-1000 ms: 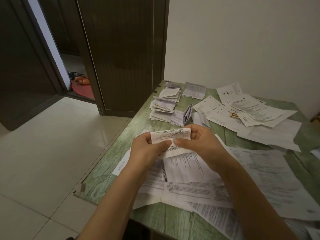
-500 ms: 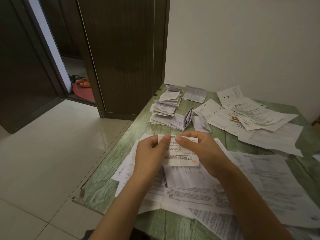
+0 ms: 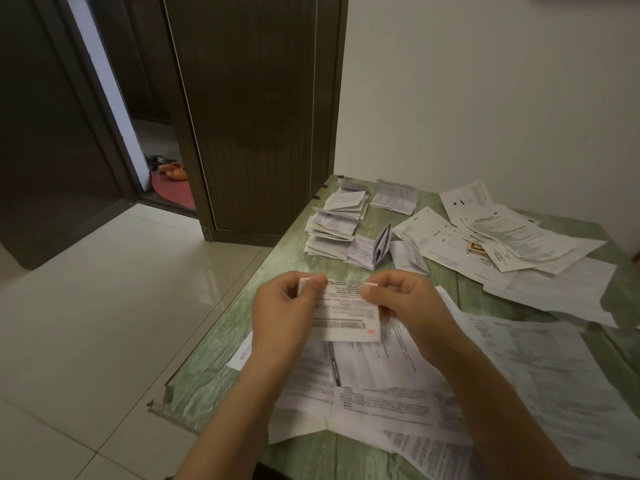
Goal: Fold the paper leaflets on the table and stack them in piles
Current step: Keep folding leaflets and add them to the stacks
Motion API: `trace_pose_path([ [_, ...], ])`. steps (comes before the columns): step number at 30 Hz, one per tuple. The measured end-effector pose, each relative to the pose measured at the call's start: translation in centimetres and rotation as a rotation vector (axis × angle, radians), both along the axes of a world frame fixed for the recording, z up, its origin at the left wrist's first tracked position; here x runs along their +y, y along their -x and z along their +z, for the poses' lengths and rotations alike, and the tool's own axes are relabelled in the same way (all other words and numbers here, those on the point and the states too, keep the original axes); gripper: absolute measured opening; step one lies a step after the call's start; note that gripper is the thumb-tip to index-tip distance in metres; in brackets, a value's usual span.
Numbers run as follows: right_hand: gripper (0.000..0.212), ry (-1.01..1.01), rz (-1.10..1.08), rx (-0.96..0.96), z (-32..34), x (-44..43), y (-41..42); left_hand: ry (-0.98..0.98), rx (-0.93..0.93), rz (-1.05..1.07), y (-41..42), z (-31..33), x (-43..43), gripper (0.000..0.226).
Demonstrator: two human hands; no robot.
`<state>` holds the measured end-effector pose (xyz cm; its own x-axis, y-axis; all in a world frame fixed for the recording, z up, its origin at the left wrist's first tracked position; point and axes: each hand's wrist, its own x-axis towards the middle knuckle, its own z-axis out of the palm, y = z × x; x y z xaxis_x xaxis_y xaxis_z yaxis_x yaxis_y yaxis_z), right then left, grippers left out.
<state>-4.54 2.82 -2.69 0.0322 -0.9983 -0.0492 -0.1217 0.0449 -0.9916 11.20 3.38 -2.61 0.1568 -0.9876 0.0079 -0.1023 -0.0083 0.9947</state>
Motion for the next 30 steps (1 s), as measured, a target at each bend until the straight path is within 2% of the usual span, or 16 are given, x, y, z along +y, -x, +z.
trace_pose_path([
  [5,0.016,0.055,-0.123,-0.081,0.5,-0.4,1.6,-0.08,0.161,0.035,-2.2,0.7,-0.5,0.019],
  [7,0.012,0.036,-0.027,-0.117,0.6,-0.3,1.2,-0.065,0.118,-0.024,-1.9,0.7,-0.1,0.02],
  [10,0.013,-0.027,0.148,0.013,0.4,0.1,-0.2,-0.046,0.053,-0.068,-1.0,0.2,0.3,0.021],
  [12,0.008,-0.028,0.112,0.064,0.1,0.1,-0.7,-0.049,0.033,-0.081,-0.6,0.0,0.4,0.019],
  [17,0.005,0.019,0.074,0.036,0.2,0.2,-0.2,-0.054,0.051,-0.093,-0.7,0.0,0.3,0.018],
  [20,0.015,0.019,0.057,0.045,0.3,0.1,-0.4,-0.07,0.061,-0.094,-0.5,0.1,0.4,0.017],
  [23,0.014,0.016,0.049,0.063,0.2,0.1,-0.5,-0.082,0.078,-0.115,-0.4,0.2,0.3,0.007],
  [25,0.012,0.03,0.073,0.067,0.2,0.2,-0.5,-0.061,0.039,-0.139,-0.6,0.4,0.3,0.002],
  [30,0.005,0.072,0.105,0.092,0.2,0.2,-0.2,-0.046,-0.097,-0.184,-1.3,0.5,0.4,0.009],
])
